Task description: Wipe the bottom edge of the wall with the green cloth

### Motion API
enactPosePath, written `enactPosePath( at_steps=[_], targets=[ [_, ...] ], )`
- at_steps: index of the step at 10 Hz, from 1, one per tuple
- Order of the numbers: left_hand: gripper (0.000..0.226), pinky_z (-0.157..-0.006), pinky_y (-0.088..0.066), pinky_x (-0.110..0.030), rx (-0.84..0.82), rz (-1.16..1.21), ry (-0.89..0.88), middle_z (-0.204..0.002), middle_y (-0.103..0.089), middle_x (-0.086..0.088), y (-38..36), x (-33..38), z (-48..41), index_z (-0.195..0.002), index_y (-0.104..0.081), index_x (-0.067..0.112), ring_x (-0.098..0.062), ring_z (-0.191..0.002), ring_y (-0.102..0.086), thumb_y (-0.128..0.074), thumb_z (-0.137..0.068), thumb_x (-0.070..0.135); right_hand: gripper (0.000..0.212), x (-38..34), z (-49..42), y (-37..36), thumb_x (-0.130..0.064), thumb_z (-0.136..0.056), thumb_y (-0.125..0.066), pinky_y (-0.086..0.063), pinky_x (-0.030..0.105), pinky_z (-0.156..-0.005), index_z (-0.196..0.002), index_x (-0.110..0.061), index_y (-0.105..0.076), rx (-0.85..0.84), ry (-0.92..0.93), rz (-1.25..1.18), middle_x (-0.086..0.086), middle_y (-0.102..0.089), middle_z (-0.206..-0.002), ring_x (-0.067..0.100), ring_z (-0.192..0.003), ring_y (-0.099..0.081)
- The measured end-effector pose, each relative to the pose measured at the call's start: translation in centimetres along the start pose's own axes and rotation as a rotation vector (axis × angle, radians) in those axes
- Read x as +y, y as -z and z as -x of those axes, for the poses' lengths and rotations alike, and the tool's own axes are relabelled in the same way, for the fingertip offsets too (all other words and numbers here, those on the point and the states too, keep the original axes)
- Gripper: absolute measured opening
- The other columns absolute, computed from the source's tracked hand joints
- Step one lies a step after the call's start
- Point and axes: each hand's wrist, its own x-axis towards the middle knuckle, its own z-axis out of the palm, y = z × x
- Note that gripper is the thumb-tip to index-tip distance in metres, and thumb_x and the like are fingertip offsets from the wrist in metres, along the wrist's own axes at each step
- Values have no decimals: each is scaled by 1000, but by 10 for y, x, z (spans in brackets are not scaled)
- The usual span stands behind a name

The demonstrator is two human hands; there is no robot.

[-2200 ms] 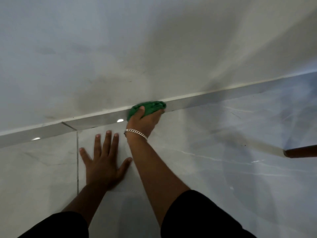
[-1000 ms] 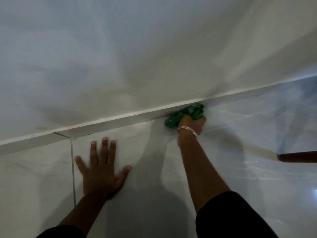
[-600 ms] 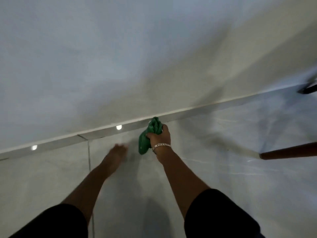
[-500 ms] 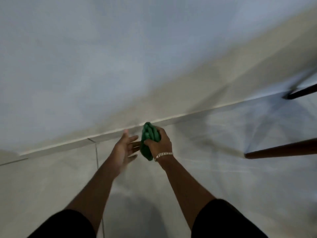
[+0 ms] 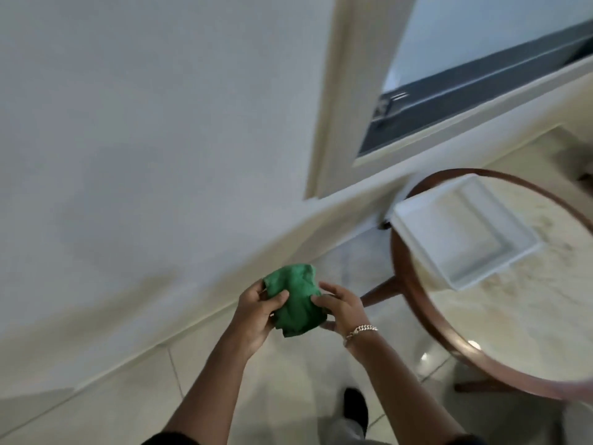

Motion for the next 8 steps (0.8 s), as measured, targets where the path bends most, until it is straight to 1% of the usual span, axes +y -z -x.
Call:
enactPosePath(
  at_steps=[1, 2, 3, 4, 5, 6, 7, 8],
  targets=[
    [28, -74, -60, -38, -48, -99, -16, -105, -75, -10, -82, 23, -12, -108, -65, 12, -25, -95, -72, -66, -85, -4, 42, -51, 5, 67, 5, -75, -72, -60, 45, -75, -116, 2, -63, 88, 73, -28, 16, -71, -98, 32, -89, -69],
    [27, -81, -60, -43, -11, -180, -64, -110, -74, -15, -164, 27, -40, -101, -66, 18, -27, -96, -73, -72, -82, 0, 24, -87, -8, 132, 5, -76, -72, -56, 58, -81, -96, -9, -72, 180, 158, 21, 16, -75, -91, 33, -81, -72],
    [30, -82, -61, -43, 83, -175, -77, -105, -74, -11, -245, 19, -75, -105, -64, 15, -25, -94, -72, -75, -79, 2, 25, -115, -43, 196, -2, -75, -75, -59, 45, -82, -85, -25, -76, 326, 230, 111, 7, -78, -88, 26, -84, -74],
    [45, -86, -60, -49, 107, -253, -79, -107, -73, -10, -309, 5, -118, -120, -60, 10, -26, -94, -72, -74, -78, 5, 28, -132, -91, 253, -2, -78, -74, -58, 41, -86, -87, -29, -75, 404, 217, 134, 1, -76, -87, 23, -86, -72],
    [57, -91, -58, -41, 80, -546, -133, -123, -67, -10, -344, -13, -147, -134, -51, 16, -24, -103, -68, -69, -81, 8, 25, -129, -131, 288, -4, -81, -69, -57, 43, -92, -100, -19, -76, 486, 171, 230, 0, -76, -92, 20, -90, -70],
    [71, -100, -49, -30, 7, -646, -69, -145, -52, -9, -360, -23, -157, -151, -32, 20, -23, -128, -56, -63, -88, 8, 30, -124, -149, 307, -7, -84, -66, -52, 37, -99, -111, -16, -72, 508, 147, 399, 6, -75, -109, 21, -100, -68],
    [73, -113, -40, -33, -45, -725, -84, -157, -39, -9, -368, -22, -157, -154, -25, 20, -24, -142, -42, -61, -91, 11, 37, -126, -147, 312, -8, -85, -65, -46, 27, -96, -121, -15, -66, 498, 139, 519, 7, -71, -118, 22, -107, -65],
    [63, -110, -36, -25, -21, -795, -209, -156, -41, -5, -373, -1, -139, -151, -33, 22, -19, -142, -41, -58, -93, 15, 44, -132, -128, 315, -14, -84, -69, -46, 34, -99, -126, -16, -61, 523, 182, 593, 8, -66, -125, 23, -110, -61]
  ],
)
